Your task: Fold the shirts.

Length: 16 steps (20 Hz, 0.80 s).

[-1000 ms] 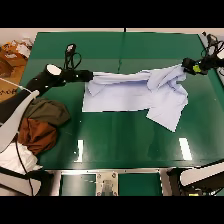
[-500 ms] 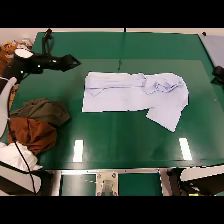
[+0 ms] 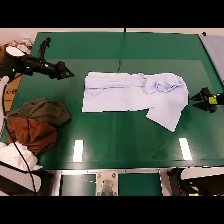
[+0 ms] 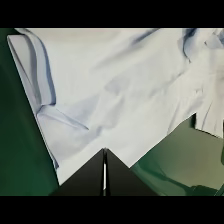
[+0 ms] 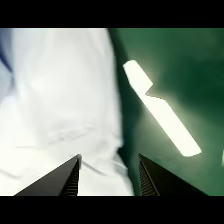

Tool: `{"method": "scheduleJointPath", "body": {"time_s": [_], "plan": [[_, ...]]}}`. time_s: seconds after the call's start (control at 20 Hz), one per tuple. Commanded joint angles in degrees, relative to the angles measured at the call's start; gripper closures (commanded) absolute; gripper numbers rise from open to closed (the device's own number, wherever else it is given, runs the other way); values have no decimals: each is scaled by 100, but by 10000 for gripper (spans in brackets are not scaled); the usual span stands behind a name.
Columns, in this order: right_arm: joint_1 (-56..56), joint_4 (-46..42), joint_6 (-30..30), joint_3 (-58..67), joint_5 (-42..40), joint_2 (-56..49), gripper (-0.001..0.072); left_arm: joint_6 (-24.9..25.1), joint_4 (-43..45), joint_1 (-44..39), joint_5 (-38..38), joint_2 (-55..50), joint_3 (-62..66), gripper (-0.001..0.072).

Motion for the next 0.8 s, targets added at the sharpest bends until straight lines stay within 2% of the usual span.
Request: {"method": "scheduleJointPath", "body": {"time_s": [0.0,0.1,0.15,0.25,0.3,0.35,0.5,0.55,0.6,0.65,0.75], "plan": [[105,933,-413,-229,-337,-492,354,-557,625,-44,-197,2,-79,692],[127,1012,-632,-225,-378,-728,360,-695,787,-44,-234,72,-380,692],[127,1016,-767,-210,-382,-756,444,-734,793,-44,-221,162,-608,692],[120,1012,-935,-114,-367,-752,536,-750,863,-44,-105,402,-1165,692],[118,990,-999,-33,-337,-748,677,-820,953,-44,-28,520,-1401,693],[120,960,-1012,52,-295,-748,696,-927,1064,-44,98,651,-1631,692],[122,953,-1161,144,-234,-723,697,-1381,1593,-271,597,938,-2218,689],[129,949,-1167,144,-205,-726,697,-1464,1637,-433,730,935,-2389,609],[127,946,-1266,140,-179,-723,697,-1572,1628,-664,1032,935,-2599,241],[127,946,-1314,140,-146,-723,697,-1733,1633,-903,1429,935,-2793,149],[127,949,-1314,144,-151,-723,697,-2024,1624,-1268,2288,933,-3086,165]]}}
